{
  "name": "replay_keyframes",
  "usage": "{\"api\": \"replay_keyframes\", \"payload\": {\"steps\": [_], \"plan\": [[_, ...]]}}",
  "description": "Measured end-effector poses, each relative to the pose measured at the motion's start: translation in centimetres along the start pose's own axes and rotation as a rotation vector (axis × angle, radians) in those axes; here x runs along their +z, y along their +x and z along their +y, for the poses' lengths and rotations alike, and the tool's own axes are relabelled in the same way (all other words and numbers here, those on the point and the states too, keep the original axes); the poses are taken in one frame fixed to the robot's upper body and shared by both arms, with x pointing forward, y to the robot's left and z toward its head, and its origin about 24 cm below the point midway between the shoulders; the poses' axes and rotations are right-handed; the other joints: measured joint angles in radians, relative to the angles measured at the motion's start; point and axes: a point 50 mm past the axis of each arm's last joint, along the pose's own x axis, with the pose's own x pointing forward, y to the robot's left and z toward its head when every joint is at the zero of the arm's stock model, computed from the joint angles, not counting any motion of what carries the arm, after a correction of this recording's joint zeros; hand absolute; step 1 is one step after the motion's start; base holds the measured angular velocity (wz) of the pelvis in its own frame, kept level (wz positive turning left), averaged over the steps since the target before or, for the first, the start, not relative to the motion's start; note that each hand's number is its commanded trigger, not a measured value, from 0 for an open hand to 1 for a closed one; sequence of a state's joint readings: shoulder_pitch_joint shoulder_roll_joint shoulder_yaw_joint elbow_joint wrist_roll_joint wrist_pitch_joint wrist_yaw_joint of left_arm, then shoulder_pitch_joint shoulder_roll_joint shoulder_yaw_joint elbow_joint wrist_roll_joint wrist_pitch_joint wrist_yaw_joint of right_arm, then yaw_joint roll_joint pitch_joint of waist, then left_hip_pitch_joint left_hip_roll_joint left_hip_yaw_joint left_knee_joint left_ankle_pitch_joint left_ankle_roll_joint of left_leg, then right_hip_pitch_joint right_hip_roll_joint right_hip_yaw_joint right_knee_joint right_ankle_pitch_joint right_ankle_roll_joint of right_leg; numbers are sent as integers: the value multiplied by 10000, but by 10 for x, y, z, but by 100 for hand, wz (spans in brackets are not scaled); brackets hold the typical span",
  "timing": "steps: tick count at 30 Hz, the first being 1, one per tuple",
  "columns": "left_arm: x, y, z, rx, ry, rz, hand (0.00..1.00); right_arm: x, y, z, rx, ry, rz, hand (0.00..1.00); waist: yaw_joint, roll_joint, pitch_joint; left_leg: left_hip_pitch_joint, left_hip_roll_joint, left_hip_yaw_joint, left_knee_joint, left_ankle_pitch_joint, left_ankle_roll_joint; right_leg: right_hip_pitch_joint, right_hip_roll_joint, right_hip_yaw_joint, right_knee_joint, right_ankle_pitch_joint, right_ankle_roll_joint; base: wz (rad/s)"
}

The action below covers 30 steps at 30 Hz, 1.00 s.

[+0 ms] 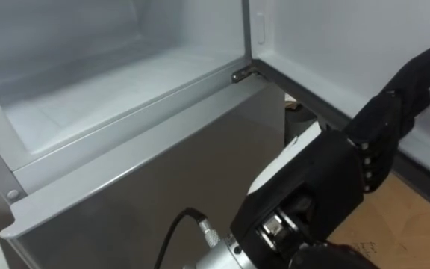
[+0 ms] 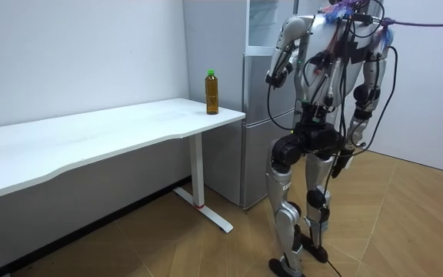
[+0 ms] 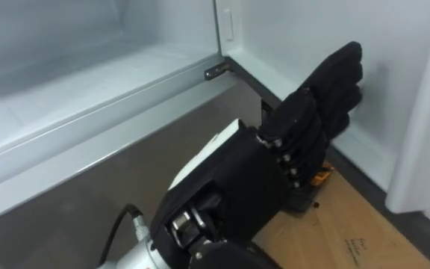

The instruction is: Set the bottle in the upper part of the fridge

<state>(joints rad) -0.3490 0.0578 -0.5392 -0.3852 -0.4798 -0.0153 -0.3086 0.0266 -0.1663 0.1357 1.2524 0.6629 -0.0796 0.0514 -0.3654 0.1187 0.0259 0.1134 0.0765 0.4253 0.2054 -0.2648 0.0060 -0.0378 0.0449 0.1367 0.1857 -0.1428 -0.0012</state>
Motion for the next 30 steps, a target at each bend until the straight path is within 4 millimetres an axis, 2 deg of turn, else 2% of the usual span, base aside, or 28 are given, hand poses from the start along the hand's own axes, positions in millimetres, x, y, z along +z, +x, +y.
{"api": "replay_keyframes", "payload": {"steps": [4,8,9,12,16,20,22,23,27,30], "plan": [[-4,0,-1,-54,-65,186,0,-3,0,0,152,254,296,0,-64,-174,-15,7,2,57,3,0,-2,4,-8,-5,22,16,11,0],[-6,-1,0,-17,-97,249,0,-4,0,-3,82,345,426,0,-100,-240,-7,15,5,6,4,0,-2,165,-30,-70,6,65,25,6],[-7,-1,0,-9,-110,259,0,-5,-1,-5,37,346,484,0,-143,-274,12,3,-6,-179,3,0,-2,240,-58,-192,-12,65,25,29],[-8,-1,0,-79,-88,300,0,-7,-1,-6,55,338,547,0,-90,-322,36,-11,-13,-322,-17,1,-4,357,-103,-414,-90,62,28,26],[-9,-3,1,-180,-37,318,0,0,0,-2,460,37,389,0,-81,-337,26,-297,-64,-805,-14,31,-53,335,-236,-990,-151,56,37,40],[-9,-5,3,-182,150,424,0,6,2,1,572,-21,304,0,291,-391,-8,-424,-120,-1243,-14,73,-84,343,-295,-1334,-140,57,36,29],[-10,-9,3,-190,160,584,0,6,2,3,604,-16,394,0,589,-475,-69,-455,-171,-1460,-10,170,-82,434,-370,-1583,-162,46,26,32],[-12,-10,3,-189,165,733,0,7,2,3,619,-24,397,0,618,-488,-77,-477,-187,-1568,-6,181,-78,451,-399,-1690,-159,38,25,42],[-25,-31,10,287,791,2149,0,4,3,8,891,-418,530,0,1041,-581,-75,-539,-230,-1985,21,242,-65,568,-448,-2010,-179,5,22,32],[-26,-41,16,772,1080,2460,0,-1,2,8,978,-408,687,0,1253,-624,-90,-589,-291,-2319,32,295,-76,660,-501,-2279,-200,-61,20,32]]}}
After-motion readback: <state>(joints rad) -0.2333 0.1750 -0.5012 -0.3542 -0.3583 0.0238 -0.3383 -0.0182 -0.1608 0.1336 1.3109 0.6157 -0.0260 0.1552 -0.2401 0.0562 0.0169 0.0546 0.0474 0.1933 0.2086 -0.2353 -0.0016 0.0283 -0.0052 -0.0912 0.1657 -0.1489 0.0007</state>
